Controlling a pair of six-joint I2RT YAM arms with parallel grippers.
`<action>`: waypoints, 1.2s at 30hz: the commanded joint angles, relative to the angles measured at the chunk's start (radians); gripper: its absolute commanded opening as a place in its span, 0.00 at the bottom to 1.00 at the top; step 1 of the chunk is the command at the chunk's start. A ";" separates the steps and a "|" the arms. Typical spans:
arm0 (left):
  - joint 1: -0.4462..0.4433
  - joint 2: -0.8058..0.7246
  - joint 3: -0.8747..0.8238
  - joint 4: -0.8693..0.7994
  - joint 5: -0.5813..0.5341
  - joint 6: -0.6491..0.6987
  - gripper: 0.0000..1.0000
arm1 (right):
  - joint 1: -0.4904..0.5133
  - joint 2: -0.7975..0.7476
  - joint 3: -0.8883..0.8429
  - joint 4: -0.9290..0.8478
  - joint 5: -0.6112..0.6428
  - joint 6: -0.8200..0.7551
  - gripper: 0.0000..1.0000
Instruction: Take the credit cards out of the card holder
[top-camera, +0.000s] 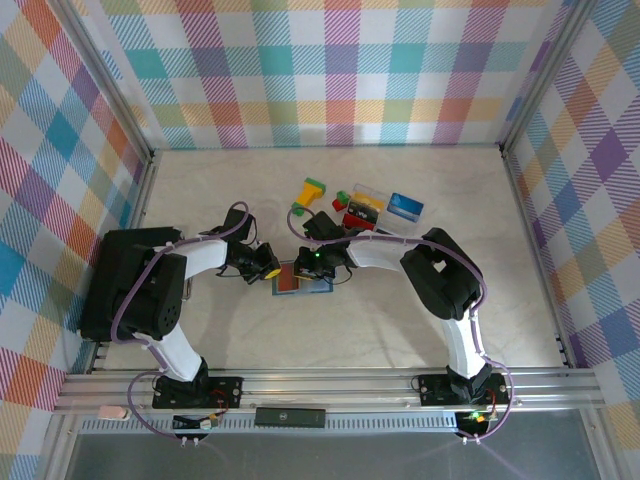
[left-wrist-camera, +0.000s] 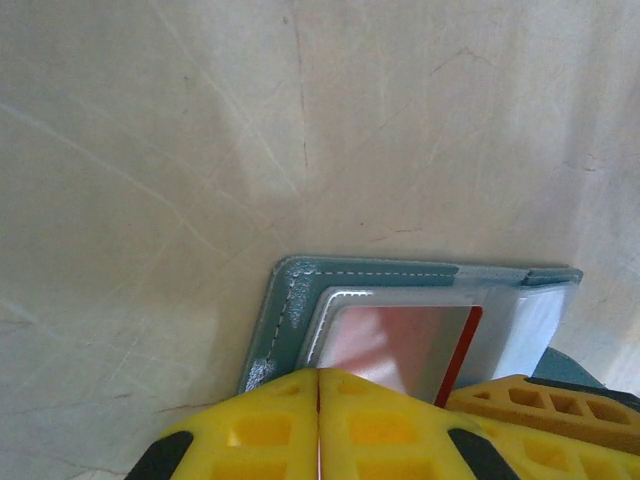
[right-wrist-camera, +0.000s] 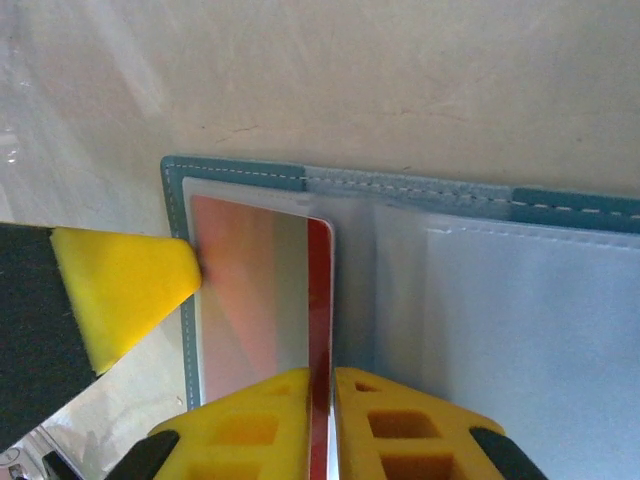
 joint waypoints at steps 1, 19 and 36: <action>0.004 0.033 -0.026 -0.028 -0.013 0.005 0.08 | 0.004 0.015 0.015 0.022 -0.030 -0.019 0.14; 0.007 -0.003 0.003 -0.072 -0.032 0.040 0.14 | 0.002 -0.021 -0.013 0.034 -0.014 -0.026 0.03; 0.012 -0.055 0.031 -0.062 0.058 0.099 0.16 | -0.003 -0.041 -0.055 0.029 0.025 -0.008 0.02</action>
